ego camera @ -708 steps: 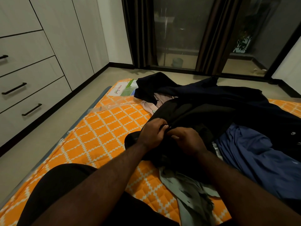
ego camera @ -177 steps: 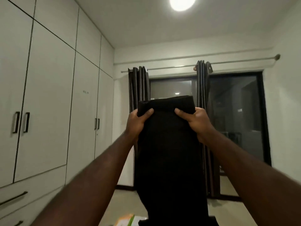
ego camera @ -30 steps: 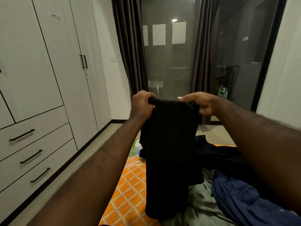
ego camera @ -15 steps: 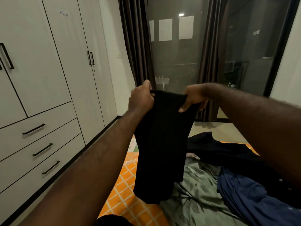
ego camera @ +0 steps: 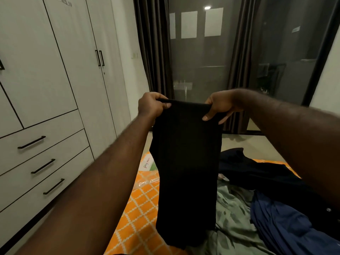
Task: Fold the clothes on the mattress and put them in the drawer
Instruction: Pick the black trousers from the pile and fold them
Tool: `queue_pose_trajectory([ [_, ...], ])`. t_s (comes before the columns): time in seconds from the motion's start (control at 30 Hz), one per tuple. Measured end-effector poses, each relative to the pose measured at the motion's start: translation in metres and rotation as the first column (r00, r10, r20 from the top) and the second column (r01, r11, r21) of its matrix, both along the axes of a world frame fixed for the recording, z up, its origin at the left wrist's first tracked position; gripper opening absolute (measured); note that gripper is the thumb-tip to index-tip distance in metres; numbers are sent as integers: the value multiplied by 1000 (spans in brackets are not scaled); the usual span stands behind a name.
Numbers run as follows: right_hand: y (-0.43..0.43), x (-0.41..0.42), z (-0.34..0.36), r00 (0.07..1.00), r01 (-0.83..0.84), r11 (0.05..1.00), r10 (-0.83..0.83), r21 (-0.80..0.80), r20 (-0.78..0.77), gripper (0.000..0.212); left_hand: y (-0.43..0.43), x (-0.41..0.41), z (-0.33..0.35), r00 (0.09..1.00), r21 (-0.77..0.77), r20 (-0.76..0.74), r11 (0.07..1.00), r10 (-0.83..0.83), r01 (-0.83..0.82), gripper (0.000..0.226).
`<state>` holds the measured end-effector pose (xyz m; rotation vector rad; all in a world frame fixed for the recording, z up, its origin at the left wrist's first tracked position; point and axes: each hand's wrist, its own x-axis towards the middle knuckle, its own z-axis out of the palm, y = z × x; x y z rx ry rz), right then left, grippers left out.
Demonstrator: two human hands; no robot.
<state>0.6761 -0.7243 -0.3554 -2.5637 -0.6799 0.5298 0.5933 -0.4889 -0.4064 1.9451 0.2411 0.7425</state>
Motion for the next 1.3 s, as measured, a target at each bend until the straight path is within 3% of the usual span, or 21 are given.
queue_pose_trajectory([
  [0.2,35,37,-37,980,138,963,-167,232,109,14,20,49,-10,1000,-143,3,989,20,-20,16],
  [0.3,47,54,-39,926,123,925,-237,360,292,17,32,72,-2,993,-161,114,987,11,7,16],
  [0.47,56,68,-37,732,-54,820,-356,570,582,15,32,69,20,921,93,389,995,-8,-31,14],
  [0.57,46,62,-62,621,-177,828,-325,532,713,11,37,45,9,915,246,381,968,-135,40,12],
  [0.7,17,27,-140,676,-299,853,-128,428,726,28,44,-5,-69,943,439,147,874,-299,209,14],
  [0.77,-1,7,-194,711,-324,909,52,261,701,18,40,-34,-129,940,439,-70,836,-334,330,15],
  [0.87,-28,-30,-286,847,-231,973,194,14,494,18,23,-70,-229,842,349,-399,789,-363,506,18],
  [0.93,-44,-51,-343,867,-212,972,237,-105,439,23,4,-88,-285,756,326,-550,742,-356,586,21],
  [1.03,-55,-83,-387,864,-225,945,307,-238,400,23,-20,-107,-337,651,327,-698,676,-299,661,18],
  [1.17,-65,-101,-408,873,-204,951,284,-232,396,22,-35,-115,-348,576,419,-802,534,-161,734,29],
  [1.3,-58,-105,-422,911,-230,929,310,-289,271,25,-52,-117,-350,473,420,-880,417,-29,806,45],
])
